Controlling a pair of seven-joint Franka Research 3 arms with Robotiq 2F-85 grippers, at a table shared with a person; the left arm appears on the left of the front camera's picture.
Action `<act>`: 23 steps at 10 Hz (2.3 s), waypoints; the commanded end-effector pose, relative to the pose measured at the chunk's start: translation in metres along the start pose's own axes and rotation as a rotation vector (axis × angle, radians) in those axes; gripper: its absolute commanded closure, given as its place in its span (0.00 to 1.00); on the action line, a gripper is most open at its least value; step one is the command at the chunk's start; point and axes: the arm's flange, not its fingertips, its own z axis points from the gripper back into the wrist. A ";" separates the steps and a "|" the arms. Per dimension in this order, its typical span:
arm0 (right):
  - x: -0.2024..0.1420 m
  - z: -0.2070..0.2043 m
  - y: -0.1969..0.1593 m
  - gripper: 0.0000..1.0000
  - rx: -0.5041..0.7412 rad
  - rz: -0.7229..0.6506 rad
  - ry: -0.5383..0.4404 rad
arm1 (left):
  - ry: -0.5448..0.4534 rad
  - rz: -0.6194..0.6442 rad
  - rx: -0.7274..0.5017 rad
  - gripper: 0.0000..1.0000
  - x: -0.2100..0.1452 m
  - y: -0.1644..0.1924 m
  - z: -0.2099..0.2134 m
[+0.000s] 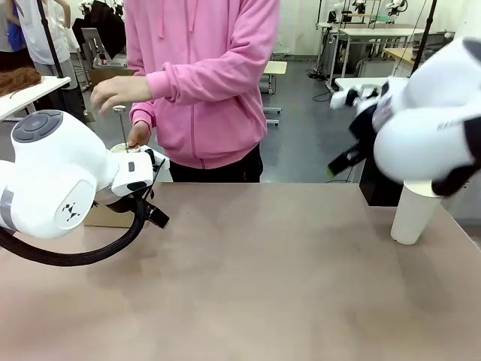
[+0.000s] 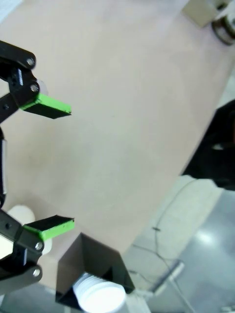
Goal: Pour a drink into a cup and package it in a carrier.
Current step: Pick up the 600 ml Paper Cup and place it in the middle top area of the table.
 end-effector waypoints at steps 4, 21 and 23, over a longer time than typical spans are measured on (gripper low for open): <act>-0.042 0.089 -0.173 0.00 0.394 0.098 -0.200 | 0.000 0.000 0.000 0.00 0.000 0.000 0.000; -0.274 -0.021 -0.332 0.00 0.610 0.106 -0.782 | 0.000 0.000 0.000 0.00 0.000 0.000 0.000; -0.297 -0.049 -0.329 0.00 0.607 0.150 -0.862 | 0.000 0.000 0.000 0.00 0.000 0.000 0.000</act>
